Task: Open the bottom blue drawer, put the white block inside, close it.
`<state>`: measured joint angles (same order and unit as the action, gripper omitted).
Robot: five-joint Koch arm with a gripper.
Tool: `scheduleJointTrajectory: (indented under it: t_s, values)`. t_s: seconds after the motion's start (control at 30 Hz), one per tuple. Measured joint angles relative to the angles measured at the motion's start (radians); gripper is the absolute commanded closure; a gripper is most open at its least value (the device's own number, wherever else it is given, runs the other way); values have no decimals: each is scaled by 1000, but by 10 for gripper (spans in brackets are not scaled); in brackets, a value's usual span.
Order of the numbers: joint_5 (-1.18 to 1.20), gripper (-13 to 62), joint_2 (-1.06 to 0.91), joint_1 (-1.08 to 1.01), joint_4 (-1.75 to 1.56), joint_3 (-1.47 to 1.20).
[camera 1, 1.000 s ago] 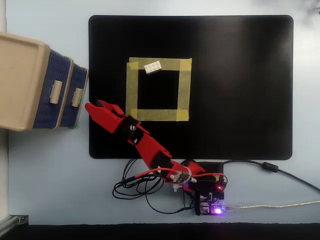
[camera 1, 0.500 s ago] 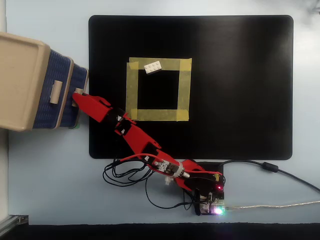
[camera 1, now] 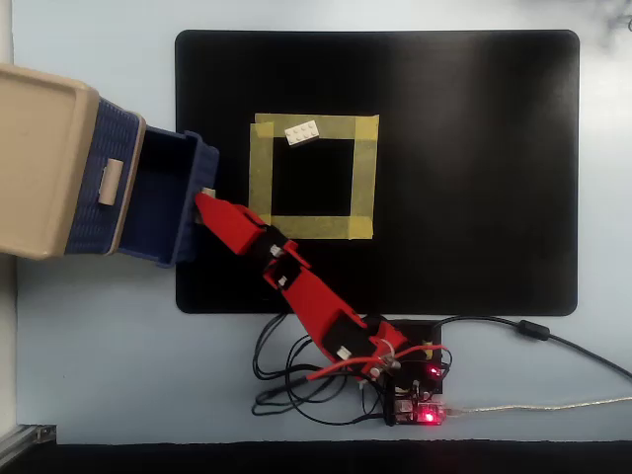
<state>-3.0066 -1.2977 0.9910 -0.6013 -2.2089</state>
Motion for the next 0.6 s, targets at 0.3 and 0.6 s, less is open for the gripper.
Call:
scheduleJointTrajectory:
  t_s: [0.3, 0.6]
  values:
    - [-6, 148, -112, -58, 32, -121]
    - [-5, 152, -514, -275, 1144, 264]
